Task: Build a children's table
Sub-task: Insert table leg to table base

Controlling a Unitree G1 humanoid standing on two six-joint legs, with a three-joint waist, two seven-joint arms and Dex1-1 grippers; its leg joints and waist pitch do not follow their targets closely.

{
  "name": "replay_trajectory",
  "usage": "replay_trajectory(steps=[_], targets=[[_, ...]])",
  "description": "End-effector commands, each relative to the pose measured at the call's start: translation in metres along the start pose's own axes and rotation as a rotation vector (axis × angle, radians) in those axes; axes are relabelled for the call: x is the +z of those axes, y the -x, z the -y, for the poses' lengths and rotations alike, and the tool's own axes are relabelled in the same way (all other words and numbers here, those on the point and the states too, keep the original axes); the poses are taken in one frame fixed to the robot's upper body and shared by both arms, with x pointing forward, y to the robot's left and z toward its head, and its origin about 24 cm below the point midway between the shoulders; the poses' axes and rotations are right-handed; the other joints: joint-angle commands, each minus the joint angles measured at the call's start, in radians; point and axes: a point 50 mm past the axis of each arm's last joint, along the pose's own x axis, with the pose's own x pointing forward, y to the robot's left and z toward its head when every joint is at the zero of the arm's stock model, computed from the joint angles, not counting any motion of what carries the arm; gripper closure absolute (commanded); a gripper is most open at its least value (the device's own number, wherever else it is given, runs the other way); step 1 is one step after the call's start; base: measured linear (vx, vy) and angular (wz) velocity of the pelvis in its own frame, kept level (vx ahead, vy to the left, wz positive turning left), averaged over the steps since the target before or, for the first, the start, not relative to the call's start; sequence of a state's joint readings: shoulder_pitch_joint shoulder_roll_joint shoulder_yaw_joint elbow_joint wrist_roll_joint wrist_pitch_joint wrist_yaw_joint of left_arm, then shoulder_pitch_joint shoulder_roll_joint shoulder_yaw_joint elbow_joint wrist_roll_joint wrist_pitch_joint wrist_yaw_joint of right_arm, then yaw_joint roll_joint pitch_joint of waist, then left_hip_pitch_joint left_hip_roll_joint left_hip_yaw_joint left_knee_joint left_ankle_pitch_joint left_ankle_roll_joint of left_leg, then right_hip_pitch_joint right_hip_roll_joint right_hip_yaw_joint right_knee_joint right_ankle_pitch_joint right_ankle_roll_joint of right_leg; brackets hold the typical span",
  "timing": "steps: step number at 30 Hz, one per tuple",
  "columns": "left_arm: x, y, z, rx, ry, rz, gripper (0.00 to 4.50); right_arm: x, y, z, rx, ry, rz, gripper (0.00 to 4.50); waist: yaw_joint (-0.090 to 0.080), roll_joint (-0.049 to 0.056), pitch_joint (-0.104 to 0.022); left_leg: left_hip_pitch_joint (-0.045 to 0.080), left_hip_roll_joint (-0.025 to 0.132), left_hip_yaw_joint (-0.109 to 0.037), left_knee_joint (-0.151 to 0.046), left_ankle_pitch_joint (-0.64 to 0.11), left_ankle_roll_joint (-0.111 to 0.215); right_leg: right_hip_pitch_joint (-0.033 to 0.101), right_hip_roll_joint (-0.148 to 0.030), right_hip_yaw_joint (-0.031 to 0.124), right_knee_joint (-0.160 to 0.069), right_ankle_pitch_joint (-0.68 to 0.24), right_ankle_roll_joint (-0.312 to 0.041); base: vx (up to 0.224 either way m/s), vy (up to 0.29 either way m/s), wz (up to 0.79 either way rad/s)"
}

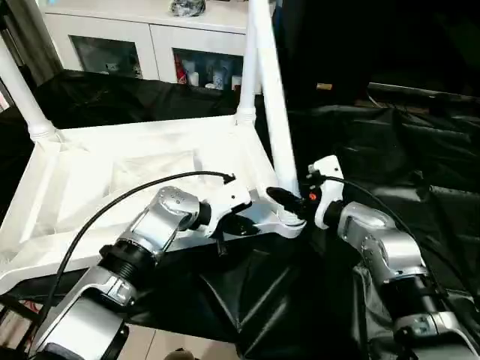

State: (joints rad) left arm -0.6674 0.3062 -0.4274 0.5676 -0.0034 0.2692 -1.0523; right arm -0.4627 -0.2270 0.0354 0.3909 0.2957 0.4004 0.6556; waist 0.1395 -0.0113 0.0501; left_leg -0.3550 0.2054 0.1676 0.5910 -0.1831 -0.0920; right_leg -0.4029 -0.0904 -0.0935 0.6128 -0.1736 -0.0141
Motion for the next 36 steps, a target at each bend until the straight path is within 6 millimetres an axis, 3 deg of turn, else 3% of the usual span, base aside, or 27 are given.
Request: replay_trajectory(steps=[1,4,5,8,24,30,36], targets=[[-0.002,0.0,0.0,0.02,0.017,0.0,4.5,-0.019,0.007,0.003,-0.001,-0.066,-0.032,2.54,-0.001,0.005,-0.064,0.002,0.024,-0.003,-0.078,-0.23,-0.006,0.054,-0.064,0.053,-0.078,-0.251,-0.169,0.0,0.0,0.0],[-0.003,0.001,-0.001,0.031,0.018,-0.001,4.5,-0.025,0.018,0.007,-0.031,-0.089,-0.013,2.54,0.003,0.01,-0.066,0.003,0.024,-0.004,-0.078,-0.221,-0.005,0.055,-0.063,0.053,-0.077,-0.231,-0.169,0.0,0.0,0.0],[-0.003,0.001,-0.001,0.034,0.018,0.0,4.5,-0.026,0.02,0.008,-0.036,-0.097,-0.005,2.54,0.003,0.006,-0.065,0.002,0.023,-0.003,-0.078,-0.22,-0.001,0.056,-0.062,0.053,-0.078,-0.225,-0.169,0.0,0.0,0.0],[-0.003,0.001,-0.004,0.058,0.019,-0.001,4.5,-0.027,0.028,0.009,-0.055,-0.092,0.036,2.54,0.005,0.01,-0.064,0.002,0.023,-0.003,-0.079,-0.237,0.0,0.055,-0.064,0.052,-0.083,-0.264,-0.16,0.0,0.0,0.0],[-0.002,0.004,-0.009,0.091,0.006,-0.009,4.5,-0.049,0.04,0.009,-0.107,-0.084,0.055,2.54,0.003,0.016,-0.057,0.005,0.024,-0.008,-0.089,-0.318,-0.007,0.049,-0.066,0.05,-0.1,-0.374,-0.134,0.0,0.0,0.0],[-0.001,0.004,-0.009,0.086,0.0,-0.004,4.5,-0.036,0.033,0.007,-0.113,-0.061,0.105,2.54,0.0,0.015,-0.054,0.008,0.024,-0.01,-0.091,-0.344,-0.009,0.045,-0.066,0.05,-0.106,-0.426,-0.12,0.0,0.0,0.0],[0.0,0.004,-0.011,0.09,-0.003,-0.005,4.5,-0.023,0.021,0.004,-0.096,-0.084,0.189,2.54,-0.001,0.012,-0.056,0.005,0.024,-0.009,-0.092,-0.324,-0.007,0.046,-0.069,0.051,-0.103,-0.412,-0.124,0.0,0.0,0.0]])
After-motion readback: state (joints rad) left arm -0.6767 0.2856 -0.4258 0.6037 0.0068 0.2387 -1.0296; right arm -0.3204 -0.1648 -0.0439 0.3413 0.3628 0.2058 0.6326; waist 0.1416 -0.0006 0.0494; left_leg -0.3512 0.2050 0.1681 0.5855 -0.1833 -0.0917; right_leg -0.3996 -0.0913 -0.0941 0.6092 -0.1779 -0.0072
